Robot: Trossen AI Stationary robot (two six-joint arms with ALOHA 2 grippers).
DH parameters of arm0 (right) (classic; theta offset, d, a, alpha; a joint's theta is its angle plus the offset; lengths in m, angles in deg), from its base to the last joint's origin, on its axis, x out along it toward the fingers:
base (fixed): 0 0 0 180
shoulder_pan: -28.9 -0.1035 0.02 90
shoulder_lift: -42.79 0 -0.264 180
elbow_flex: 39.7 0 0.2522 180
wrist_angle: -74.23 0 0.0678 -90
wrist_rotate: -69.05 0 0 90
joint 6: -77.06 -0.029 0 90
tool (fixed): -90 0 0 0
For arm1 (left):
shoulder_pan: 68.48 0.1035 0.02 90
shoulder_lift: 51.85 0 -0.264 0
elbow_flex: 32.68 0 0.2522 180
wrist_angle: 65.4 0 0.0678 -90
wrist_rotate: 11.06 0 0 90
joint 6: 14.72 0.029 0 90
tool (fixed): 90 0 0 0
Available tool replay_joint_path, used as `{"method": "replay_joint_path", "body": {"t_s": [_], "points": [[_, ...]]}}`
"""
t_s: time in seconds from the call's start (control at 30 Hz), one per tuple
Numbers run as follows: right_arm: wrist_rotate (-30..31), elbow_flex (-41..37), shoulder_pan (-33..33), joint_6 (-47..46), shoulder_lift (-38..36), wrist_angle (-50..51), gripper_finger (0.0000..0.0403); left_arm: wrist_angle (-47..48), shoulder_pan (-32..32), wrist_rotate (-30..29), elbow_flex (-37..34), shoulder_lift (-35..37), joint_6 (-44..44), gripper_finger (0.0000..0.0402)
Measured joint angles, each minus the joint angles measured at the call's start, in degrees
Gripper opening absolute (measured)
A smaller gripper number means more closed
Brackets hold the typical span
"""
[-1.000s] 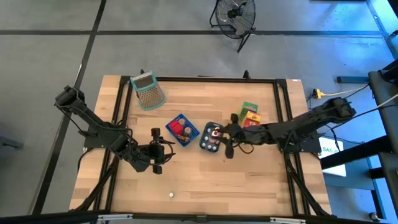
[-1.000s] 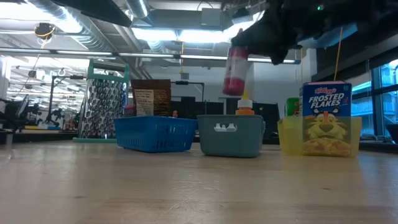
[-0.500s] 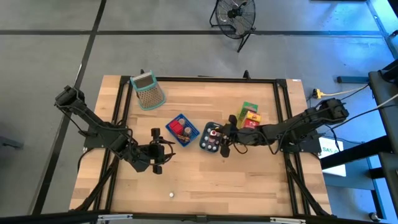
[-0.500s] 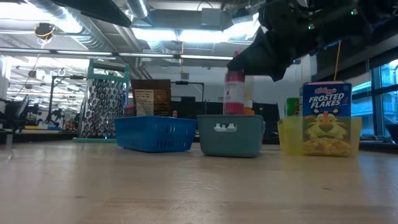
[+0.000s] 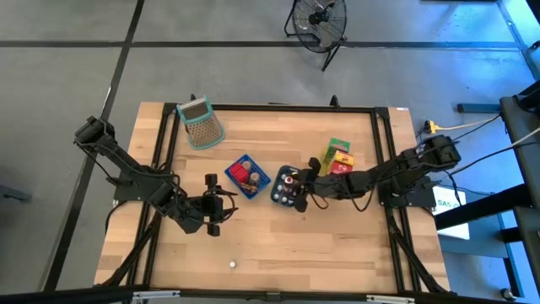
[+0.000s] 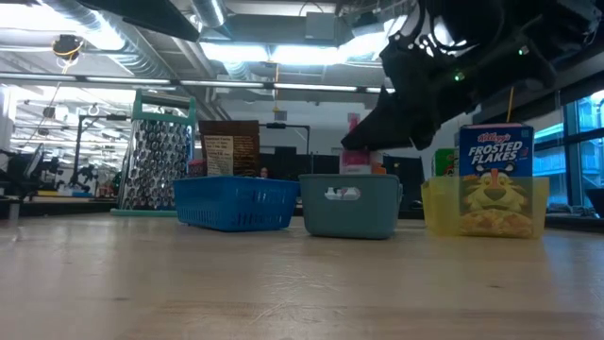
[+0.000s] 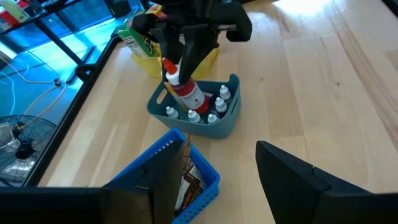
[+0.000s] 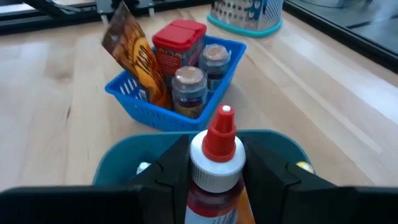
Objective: Pick & Place Kitchen Items
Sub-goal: Put the red food coloring bottle into the green bin
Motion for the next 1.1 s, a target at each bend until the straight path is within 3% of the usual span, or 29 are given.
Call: {"method": "replay_joint_path", "body": {"t_s": [0.77,1.1], "points": [[1.14,0.31,1.14,0.44,4.58,-4.5,0.012,0.01,0.0,0.03,0.0,0.0,-0.51,0.0196],[-1.4,0.02,1.11,3.25,4.9,-8.47,0.012,-0.02,0.0,0.5,0.0,0.0,-0.68,0.0196]]}}
